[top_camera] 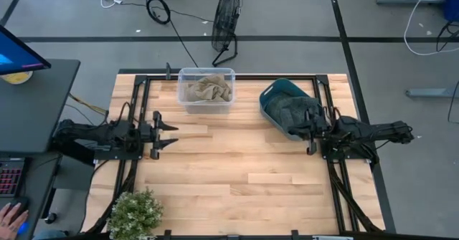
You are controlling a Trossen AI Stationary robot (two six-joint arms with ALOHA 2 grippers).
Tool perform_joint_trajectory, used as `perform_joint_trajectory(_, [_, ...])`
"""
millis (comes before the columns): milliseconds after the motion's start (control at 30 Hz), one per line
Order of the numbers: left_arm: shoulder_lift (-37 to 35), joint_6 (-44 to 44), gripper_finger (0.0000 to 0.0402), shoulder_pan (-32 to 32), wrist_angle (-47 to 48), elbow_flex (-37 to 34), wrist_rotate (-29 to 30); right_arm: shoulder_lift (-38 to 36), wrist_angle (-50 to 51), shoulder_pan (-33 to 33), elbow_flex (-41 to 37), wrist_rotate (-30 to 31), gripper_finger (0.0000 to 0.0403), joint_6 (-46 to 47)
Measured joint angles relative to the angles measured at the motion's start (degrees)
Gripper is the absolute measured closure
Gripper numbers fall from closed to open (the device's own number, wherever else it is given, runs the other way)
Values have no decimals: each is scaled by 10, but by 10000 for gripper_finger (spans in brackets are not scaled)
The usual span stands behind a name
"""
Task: Pick & Place hat
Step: Return to Home Position
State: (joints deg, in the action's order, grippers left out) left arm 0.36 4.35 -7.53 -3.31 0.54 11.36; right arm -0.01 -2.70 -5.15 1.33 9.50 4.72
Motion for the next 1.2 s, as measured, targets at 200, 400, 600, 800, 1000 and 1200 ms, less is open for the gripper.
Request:
perform_joint_trajectory(200, [0,13,205,0,6,0,-20,0,-3,0,-5,-1,401,-3])
perform_joint_trajectory(400, [0,11,205,0,9,0,-20,0,-1,0,-5,1,401,-16])
perform_joint_trajectory(600, [0,9,205,0,4,0,-19,0,6,0,-4,0,394,-7])
perform_joint_trajectory(800, [0,9,205,0,4,-1,-18,0,6,0,-4,0,380,-7])
perform_joint_trajectory(1000, [0,9,204,0,4,-1,-18,0,6,0,-4,0,378,-7])
perform_joint_trajectory(1200, [0,9,204,0,4,-1,-18,0,6,0,-4,0,378,-8])
